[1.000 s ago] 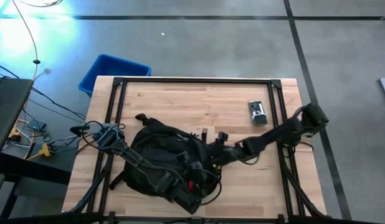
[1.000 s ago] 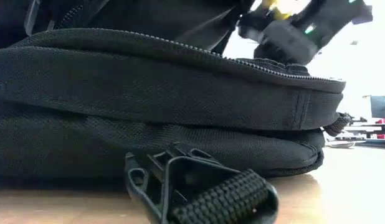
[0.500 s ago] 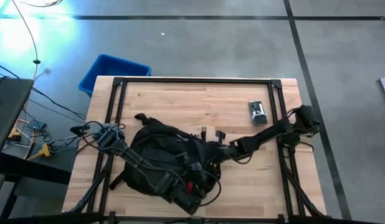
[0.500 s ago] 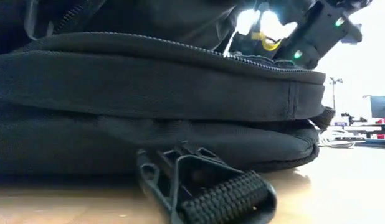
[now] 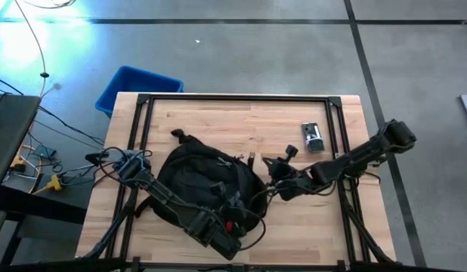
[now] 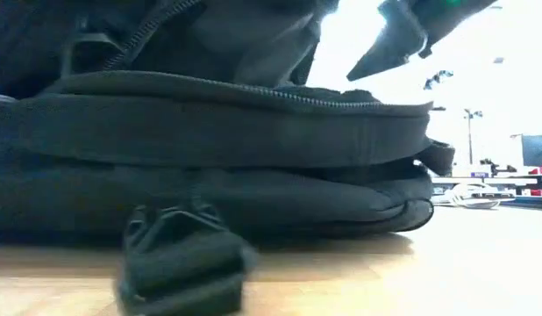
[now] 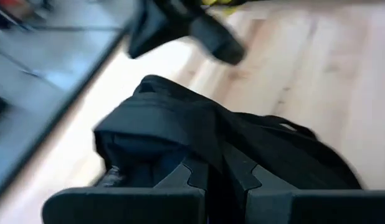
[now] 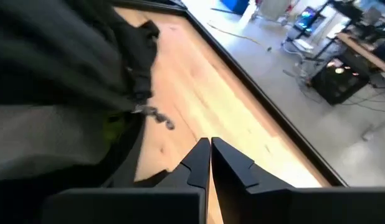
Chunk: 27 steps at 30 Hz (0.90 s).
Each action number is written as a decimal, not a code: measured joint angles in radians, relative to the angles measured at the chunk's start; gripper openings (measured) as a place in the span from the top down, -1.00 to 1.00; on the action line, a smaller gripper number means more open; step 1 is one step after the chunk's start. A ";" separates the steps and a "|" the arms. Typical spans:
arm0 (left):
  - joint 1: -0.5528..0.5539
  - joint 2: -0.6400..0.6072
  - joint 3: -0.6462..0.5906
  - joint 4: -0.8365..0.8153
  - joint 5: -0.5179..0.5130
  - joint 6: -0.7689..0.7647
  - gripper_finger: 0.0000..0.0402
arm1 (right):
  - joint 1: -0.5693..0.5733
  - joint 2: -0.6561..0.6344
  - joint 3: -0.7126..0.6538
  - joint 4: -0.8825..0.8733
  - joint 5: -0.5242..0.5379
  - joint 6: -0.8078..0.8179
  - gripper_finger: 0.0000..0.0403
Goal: Unpack backpack
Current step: Put the black cellphone into the black backpack
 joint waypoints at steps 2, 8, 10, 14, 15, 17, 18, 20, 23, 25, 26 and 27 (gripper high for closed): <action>0.008 -0.008 0.000 -0.049 -0.057 -0.009 1.00 | 0.000 -0.009 0.000 -0.014 -0.014 -0.003 1.00; 0.039 -0.044 0.001 -0.226 -0.126 -0.130 1.00 | 0.006 -0.050 0.000 -0.236 0.005 0.045 1.00; 0.044 -0.044 0.001 -0.275 -0.127 -0.179 1.00 | -0.002 -0.095 0.000 -0.355 -0.040 0.096 1.00; 0.049 -0.044 0.001 -0.301 -0.120 -0.234 1.00 | -0.064 -0.218 0.000 -0.625 -0.122 0.191 0.96; 0.049 -0.042 0.001 -0.301 -0.115 -0.235 1.00 | -0.087 -0.249 0.000 -0.693 -0.147 0.217 0.92; 0.049 -0.041 0.001 -0.301 -0.097 -0.235 1.00 | -0.155 -0.312 0.000 -0.796 -0.219 0.262 0.82; 0.049 -0.041 0.001 -0.301 -0.089 -0.236 1.00 | -0.198 -0.338 0.000 -0.828 -0.260 0.267 0.75; 0.049 -0.041 0.001 -0.301 -0.084 -0.235 1.00 | -0.296 -0.375 0.000 -0.856 -0.347 0.246 0.59; 0.048 -0.041 0.001 -0.301 -0.080 -0.236 1.00 | -0.455 -0.391 0.000 -0.854 -0.468 0.159 0.29; 0.048 -0.041 0.001 -0.301 -0.077 -0.235 1.00 | -0.566 -0.379 0.000 -0.858 -0.538 0.085 0.09; 0.048 -0.041 0.001 -0.301 -0.073 -0.236 1.00 | -0.620 -0.368 0.000 -0.858 -0.581 0.060 -0.01; 0.048 -0.041 0.001 -0.301 -0.066 -0.236 1.00 | -0.670 -0.355 0.000 -0.858 -0.635 0.038 -0.10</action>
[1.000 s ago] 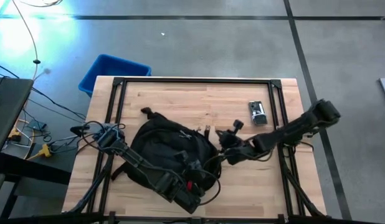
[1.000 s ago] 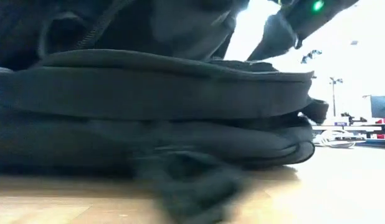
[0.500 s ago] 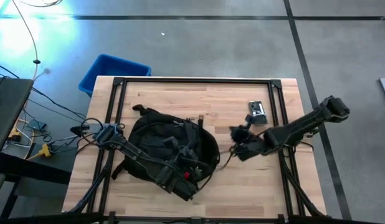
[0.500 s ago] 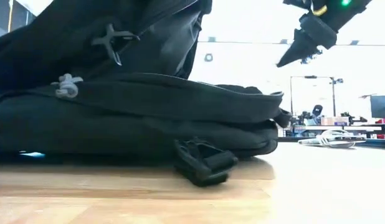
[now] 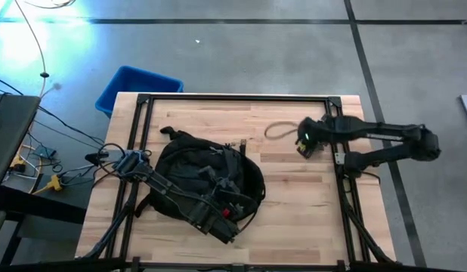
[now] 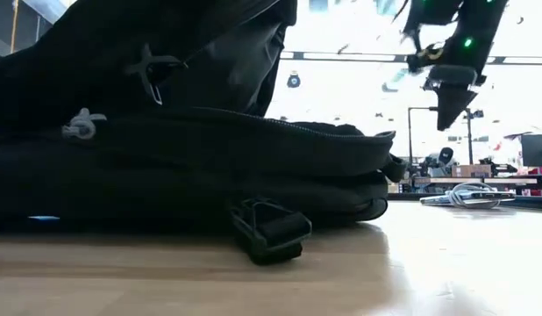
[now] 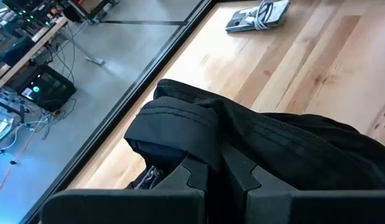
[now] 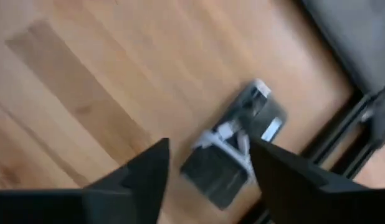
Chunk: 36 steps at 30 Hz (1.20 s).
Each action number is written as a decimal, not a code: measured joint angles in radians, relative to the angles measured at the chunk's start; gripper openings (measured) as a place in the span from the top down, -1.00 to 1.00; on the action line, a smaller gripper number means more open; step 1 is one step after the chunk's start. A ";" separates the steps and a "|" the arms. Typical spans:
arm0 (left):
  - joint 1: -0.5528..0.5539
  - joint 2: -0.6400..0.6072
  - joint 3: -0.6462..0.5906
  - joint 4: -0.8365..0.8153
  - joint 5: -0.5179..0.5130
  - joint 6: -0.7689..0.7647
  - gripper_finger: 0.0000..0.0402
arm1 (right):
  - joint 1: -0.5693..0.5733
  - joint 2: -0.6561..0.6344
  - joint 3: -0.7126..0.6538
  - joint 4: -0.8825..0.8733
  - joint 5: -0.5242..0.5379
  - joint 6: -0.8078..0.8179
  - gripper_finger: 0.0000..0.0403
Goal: Unpack backpack
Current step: Put the black cellphone into the black backpack
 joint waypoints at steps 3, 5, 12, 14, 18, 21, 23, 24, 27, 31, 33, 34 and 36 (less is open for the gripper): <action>0.000 0.000 0.000 0.000 0.019 0.000 1.00 | -0.118 0.055 0.000 -0.003 -0.149 -0.046 -0.37; -0.003 0.000 0.000 0.000 0.021 0.000 1.00 | -0.170 0.107 0.000 -0.008 -0.212 -0.061 -0.51; -0.006 0.001 0.000 0.000 0.025 0.000 1.00 | -0.150 0.292 0.000 -0.035 -0.227 -0.180 -0.73; -0.006 0.001 0.000 0.000 0.025 0.000 1.00 | -0.087 0.320 0.000 -0.063 -0.205 -0.211 -0.74; -0.006 0.001 0.000 0.000 0.025 0.000 1.00 | 0.079 0.332 -0.016 -0.136 -0.043 -0.187 -0.72; -0.007 0.001 0.000 0.000 0.028 0.000 1.00 | 0.186 0.330 -0.068 -0.130 0.002 -0.099 -0.69; -0.008 0.001 0.000 0.000 0.034 0.001 1.00 | 0.236 0.330 -0.114 -0.113 0.001 0.022 -0.67; -0.008 0.001 0.000 0.000 0.036 0.001 1.00 | 0.253 0.332 -0.136 -0.095 0.002 0.066 -0.66; -0.008 0.001 0.000 -0.001 0.038 0.001 1.00 | 0.289 0.346 -0.165 -0.087 0.041 0.123 -0.61; -0.008 0.001 0.000 0.000 0.038 0.001 1.00 | 0.311 0.374 -0.126 -0.117 0.149 0.206 -0.55; -0.008 0.001 0.000 0.000 0.038 0.001 1.00 | 0.311 0.390 -0.120 -0.083 0.153 0.225 -0.54; -0.008 0.001 0.000 0.000 0.038 0.001 1.00 | 0.311 0.400 -0.118 -0.053 0.155 0.227 -0.54; -0.008 0.001 0.000 0.000 0.039 0.001 1.00 | 0.310 0.434 -0.123 -0.029 0.176 0.221 -0.53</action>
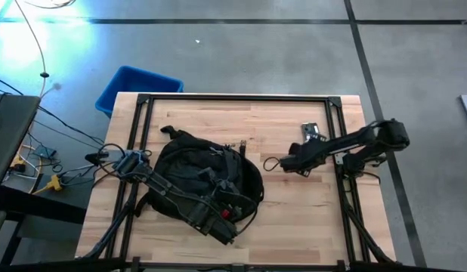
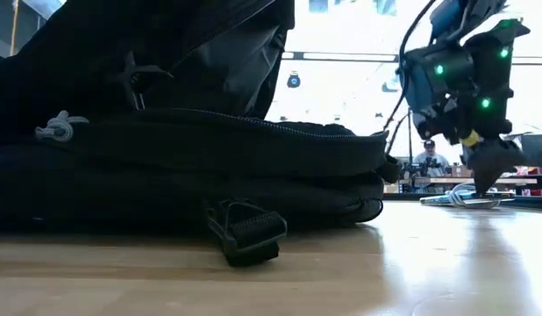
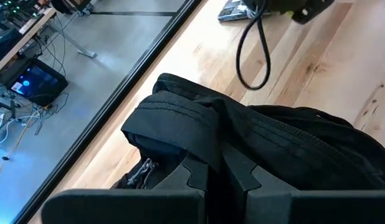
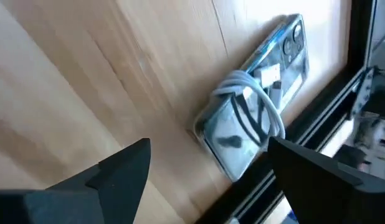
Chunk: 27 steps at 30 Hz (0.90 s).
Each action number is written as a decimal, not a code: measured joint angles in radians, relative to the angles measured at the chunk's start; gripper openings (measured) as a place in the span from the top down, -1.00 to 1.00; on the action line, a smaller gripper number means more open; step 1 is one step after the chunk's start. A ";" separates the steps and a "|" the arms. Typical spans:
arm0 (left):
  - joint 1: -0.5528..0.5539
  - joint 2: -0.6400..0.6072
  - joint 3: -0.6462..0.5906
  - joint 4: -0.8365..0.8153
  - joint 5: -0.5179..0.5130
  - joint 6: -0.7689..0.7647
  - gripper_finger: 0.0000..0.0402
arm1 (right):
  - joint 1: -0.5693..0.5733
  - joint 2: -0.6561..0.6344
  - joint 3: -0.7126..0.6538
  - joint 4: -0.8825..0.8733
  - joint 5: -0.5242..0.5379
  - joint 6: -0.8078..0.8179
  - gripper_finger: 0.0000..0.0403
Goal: Unpack backpack
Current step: Put the black cellphone into the black backpack
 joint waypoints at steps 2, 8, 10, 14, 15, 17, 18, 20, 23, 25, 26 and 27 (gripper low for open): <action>0.000 0.000 0.000 0.000 0.000 0.000 1.00 | -0.007 0.045 -0.006 -0.014 0.034 0.010 -0.53; 0.000 0.000 0.000 0.000 0.001 0.000 1.00 | -0.048 0.176 -0.006 0.011 0.065 0.030 -0.53; 0.000 0.000 0.000 0.000 0.001 0.000 1.00 | -0.068 0.210 -0.006 0.013 0.090 0.018 -0.53; 0.000 0.000 0.000 0.000 0.002 0.000 1.00 | -0.121 0.258 -0.004 0.010 0.133 0.001 -0.53; 0.000 0.000 0.000 0.000 0.002 0.000 1.00 | -0.137 0.263 -0.003 0.010 0.134 0.001 -0.53; -0.001 0.000 0.000 0.000 0.002 0.000 1.00 | -0.168 0.271 -0.003 0.011 0.134 -0.002 -0.53; -0.001 0.000 0.000 0.000 0.003 0.001 1.00 | -0.185 0.271 -0.003 0.013 0.132 -0.009 -0.53; -0.001 0.000 0.000 0.000 0.003 0.001 1.00 | -0.215 0.271 -0.002 0.029 0.128 -0.027 -0.51; -0.004 0.000 0.000 0.000 0.003 0.001 1.00 | -0.255 0.271 -0.003 0.056 0.127 -0.065 -0.38; -0.007 0.000 0.000 0.000 0.003 0.001 1.00 | -0.275 0.271 -0.004 0.079 0.131 -0.072 -0.24; -0.008 0.000 0.000 0.000 0.004 0.001 1.00 | -0.283 0.271 -0.005 0.090 0.133 -0.075 -0.15; -0.009 0.000 0.000 0.000 0.005 0.001 1.00 | -0.291 0.271 -0.006 0.101 0.137 -0.075 -0.05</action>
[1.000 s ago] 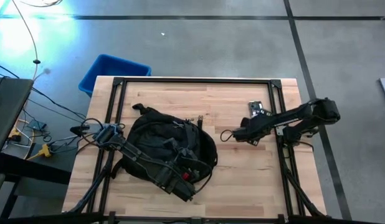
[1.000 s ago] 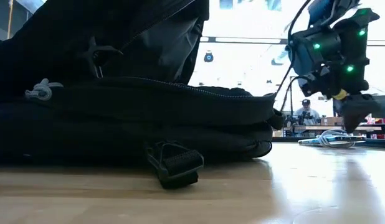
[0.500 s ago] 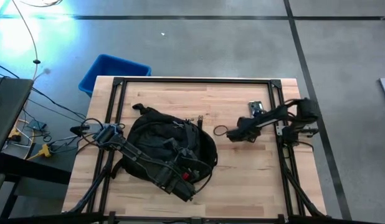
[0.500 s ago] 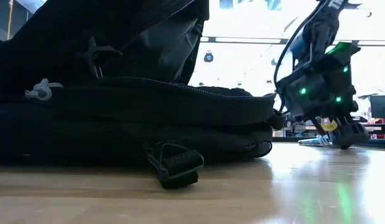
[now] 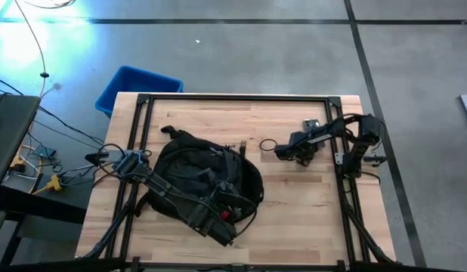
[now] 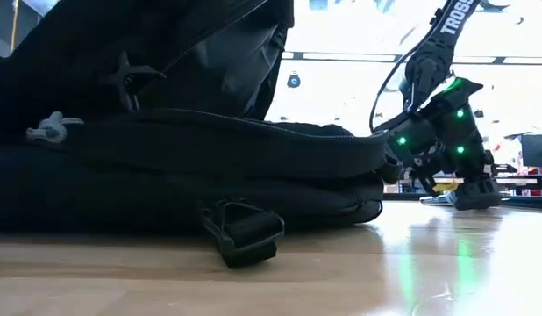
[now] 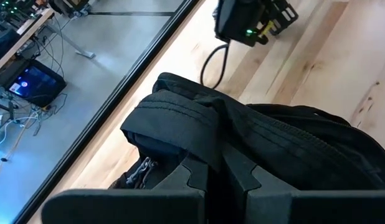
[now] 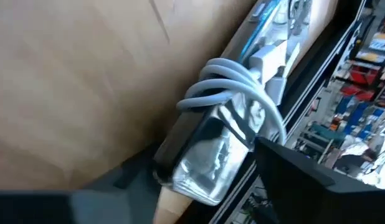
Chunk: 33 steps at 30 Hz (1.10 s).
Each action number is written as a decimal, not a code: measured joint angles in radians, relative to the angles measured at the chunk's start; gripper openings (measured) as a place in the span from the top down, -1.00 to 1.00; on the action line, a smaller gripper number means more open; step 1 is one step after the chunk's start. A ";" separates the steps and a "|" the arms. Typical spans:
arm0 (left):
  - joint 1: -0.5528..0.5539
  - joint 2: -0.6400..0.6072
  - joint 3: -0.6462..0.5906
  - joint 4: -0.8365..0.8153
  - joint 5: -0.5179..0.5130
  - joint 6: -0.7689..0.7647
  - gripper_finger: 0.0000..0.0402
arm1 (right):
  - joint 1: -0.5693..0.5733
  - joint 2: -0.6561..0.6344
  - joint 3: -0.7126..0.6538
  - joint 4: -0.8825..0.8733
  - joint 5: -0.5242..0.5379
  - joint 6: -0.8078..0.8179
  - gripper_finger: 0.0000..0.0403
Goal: Unpack backpack
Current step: Put the black cellphone into the black backpack
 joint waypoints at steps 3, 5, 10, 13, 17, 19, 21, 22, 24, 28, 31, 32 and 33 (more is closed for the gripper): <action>-0.002 0.000 0.000 0.000 0.001 0.000 1.00 | -0.019 -0.001 0.000 0.054 0.031 0.002 0.25; -0.002 0.000 0.000 0.000 0.001 0.000 1.00 | -0.031 0.000 0.004 0.079 0.086 0.010 0.46; -0.002 0.000 0.000 0.000 0.001 0.000 1.00 | -0.036 0.003 0.000 0.075 0.181 0.007 0.87; -0.002 0.000 0.000 0.000 0.001 0.000 1.00 | -0.013 0.003 0.000 0.034 0.184 0.026 0.87; -0.001 0.000 0.000 0.000 0.000 0.000 1.00 | 0.061 0.003 0.016 -0.044 0.125 0.083 0.87; -0.001 0.000 0.000 0.000 0.000 0.000 1.00 | 0.122 0.003 0.035 -0.102 0.091 0.121 0.87; -0.002 0.000 0.000 0.000 0.000 0.000 1.00 | 0.198 0.001 0.066 -0.186 0.057 0.186 0.88; -0.001 0.000 0.000 0.000 0.000 0.000 1.00 | 0.242 -0.003 0.082 -0.230 0.044 0.222 0.89; -0.001 0.000 0.000 0.000 0.000 0.000 1.00 | 0.337 -0.022 0.116 -0.303 0.018 0.305 0.90; -0.001 0.000 0.000 0.000 0.000 0.000 1.00 | 0.539 -0.107 0.168 -0.348 -0.030 0.445 0.91; -0.001 0.000 0.000 0.000 0.000 0.000 1.00 | 0.684 -0.179 0.205 -0.364 -0.035 0.554 0.91; -0.002 0.000 0.000 0.000 0.000 -0.001 1.00 | 0.727 -0.201 0.220 -0.380 -0.029 0.595 0.91; -0.001 0.000 0.000 0.000 0.000 -0.001 1.00 | 0.769 -0.222 0.237 -0.393 -0.017 0.633 0.91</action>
